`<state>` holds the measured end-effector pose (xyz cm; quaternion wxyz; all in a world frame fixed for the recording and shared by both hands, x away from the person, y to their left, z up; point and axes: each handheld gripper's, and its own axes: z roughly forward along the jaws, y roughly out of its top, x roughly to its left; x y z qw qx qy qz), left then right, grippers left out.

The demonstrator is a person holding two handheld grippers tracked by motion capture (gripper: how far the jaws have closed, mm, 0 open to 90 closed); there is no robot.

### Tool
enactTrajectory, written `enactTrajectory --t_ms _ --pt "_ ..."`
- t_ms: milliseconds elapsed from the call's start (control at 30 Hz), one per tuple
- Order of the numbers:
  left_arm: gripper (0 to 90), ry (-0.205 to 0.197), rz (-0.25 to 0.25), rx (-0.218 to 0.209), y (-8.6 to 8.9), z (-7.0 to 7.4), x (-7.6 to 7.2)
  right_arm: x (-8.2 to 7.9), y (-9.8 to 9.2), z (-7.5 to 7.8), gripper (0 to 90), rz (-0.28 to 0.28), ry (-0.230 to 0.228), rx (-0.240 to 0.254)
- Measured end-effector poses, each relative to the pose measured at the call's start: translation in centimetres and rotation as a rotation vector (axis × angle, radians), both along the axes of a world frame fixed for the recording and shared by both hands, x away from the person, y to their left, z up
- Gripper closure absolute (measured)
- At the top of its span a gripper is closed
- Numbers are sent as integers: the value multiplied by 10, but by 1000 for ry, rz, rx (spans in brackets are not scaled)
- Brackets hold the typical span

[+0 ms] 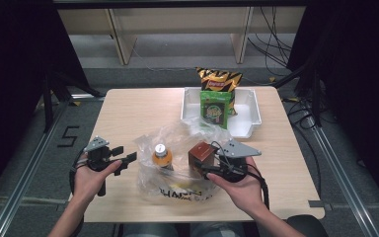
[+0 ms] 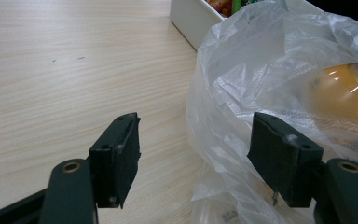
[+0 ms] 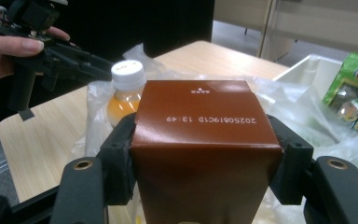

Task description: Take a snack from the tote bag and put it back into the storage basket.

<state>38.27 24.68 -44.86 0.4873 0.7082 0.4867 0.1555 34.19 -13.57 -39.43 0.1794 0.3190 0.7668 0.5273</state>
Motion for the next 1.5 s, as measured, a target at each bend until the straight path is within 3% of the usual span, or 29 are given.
enactTrajectory --t_ms 300,467,533,567,700,767,833,933,1200,1233,1367,1400,1500 --pt "328 -7 6 -3 0 1 -1 2 -8 21 388 0 -46 14" --pt "328 -8 7 -4 0 1 -1 4 -8 31 389 -13 -39 55" --pt "328 -5 7 -7 0 1 -1 5 -10 35 389 -25 -29 44" --pt "328 -3 10 -8 0 1 -1 7 -11 35 389 -15 -54 49" --pt "328 -8 11 -4 1 2 -1 7 -11 41 389 -31 -33 60" --pt "328 -10 11 -4 1 2 -1 9 -13 44 390 -16 -68 50" --pt "328 -8 11 -4 1 1 -1 8 -12 47 390 -33 -43 66" --pt "328 -4 14 -10 0 1 -1 10 -13 53 390 -13 -74 69" --pt "328 -4 12 -11 0 0 -1 13 -15 68 391 -44 -76 103" --pt "329 -2 11 -10 0 0 -1 15 -16 70 391 -36 -96 105" --pt "328 -6 0 -5 0 0 -1 17 -17 78 391 -55 -96 126" --pt "329 -5 6 -4 0 0 -1 20 -18 79 391 -54 -120 120" --pt "329 -7 6 -6 0 1 -1 22 -19 84 391 -67 -115 127"
